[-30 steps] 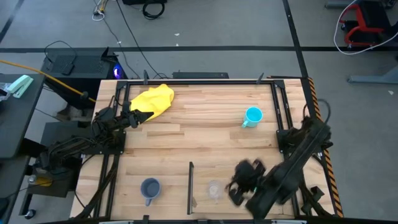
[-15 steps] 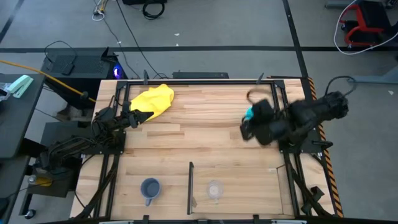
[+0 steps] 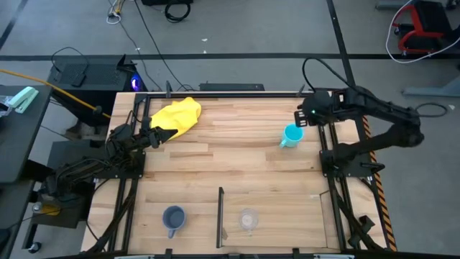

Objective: Stack small to large cups/mugs on shelf
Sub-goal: Put the blue mug on the shelf

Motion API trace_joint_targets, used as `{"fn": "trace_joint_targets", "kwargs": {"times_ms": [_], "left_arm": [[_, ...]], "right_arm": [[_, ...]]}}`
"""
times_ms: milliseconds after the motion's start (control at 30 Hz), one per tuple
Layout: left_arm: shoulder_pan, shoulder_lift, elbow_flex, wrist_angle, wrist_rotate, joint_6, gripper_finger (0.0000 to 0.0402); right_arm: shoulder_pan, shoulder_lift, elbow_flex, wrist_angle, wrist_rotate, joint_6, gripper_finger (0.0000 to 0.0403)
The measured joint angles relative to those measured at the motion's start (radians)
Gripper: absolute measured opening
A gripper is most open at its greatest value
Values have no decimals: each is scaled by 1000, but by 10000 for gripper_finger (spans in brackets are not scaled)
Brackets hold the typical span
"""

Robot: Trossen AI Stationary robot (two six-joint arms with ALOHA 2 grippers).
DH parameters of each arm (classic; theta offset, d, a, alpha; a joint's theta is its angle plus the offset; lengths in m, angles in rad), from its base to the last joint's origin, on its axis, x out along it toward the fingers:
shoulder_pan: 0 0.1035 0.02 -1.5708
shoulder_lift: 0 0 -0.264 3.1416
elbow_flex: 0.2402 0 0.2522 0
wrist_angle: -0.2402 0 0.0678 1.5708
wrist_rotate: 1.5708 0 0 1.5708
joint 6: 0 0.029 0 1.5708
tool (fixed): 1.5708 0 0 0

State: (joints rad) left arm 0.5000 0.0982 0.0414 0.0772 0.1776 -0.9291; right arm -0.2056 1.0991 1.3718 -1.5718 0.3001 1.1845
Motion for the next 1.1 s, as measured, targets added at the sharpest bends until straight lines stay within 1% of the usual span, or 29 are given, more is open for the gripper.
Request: {"fn": "trace_joint_targets", "kwargs": {"times_ms": [133, 300, 433, 600, 667, 833, 967, 1100], "left_arm": [[0, 0, 0, 0, 0, 1, 31], [0, 0, 0, 0, 0, 13, 25], [0, 0, 0, 0, 0, 24, 25], [0, 0, 0, -1, 0, 25, 31], [0, 0, 0, -1, 0, 24, 32], [0, 0, 0, -1, 0, 24, 24], [0, 0, 0, -2, 0, 26, 21], [0, 0, 0, -3, 0, 27, 27]], "right_arm": [[-94, -51, -123, 0, -74, -3, 36], [-134, -51, -222, 8, -100, -6, 56], [-135, -33, -300, 87, -105, 15, 70], [-158, -13, -382, 262, -131, -15, 72], [-181, -4, -402, 298, -134, -15, 70], [-249, 20, -429, 315, -124, -48, 69], [-292, 56, -431, 328, -118, -135, 69], [-320, 88, -431, 368, -118, -252, 69]]}}
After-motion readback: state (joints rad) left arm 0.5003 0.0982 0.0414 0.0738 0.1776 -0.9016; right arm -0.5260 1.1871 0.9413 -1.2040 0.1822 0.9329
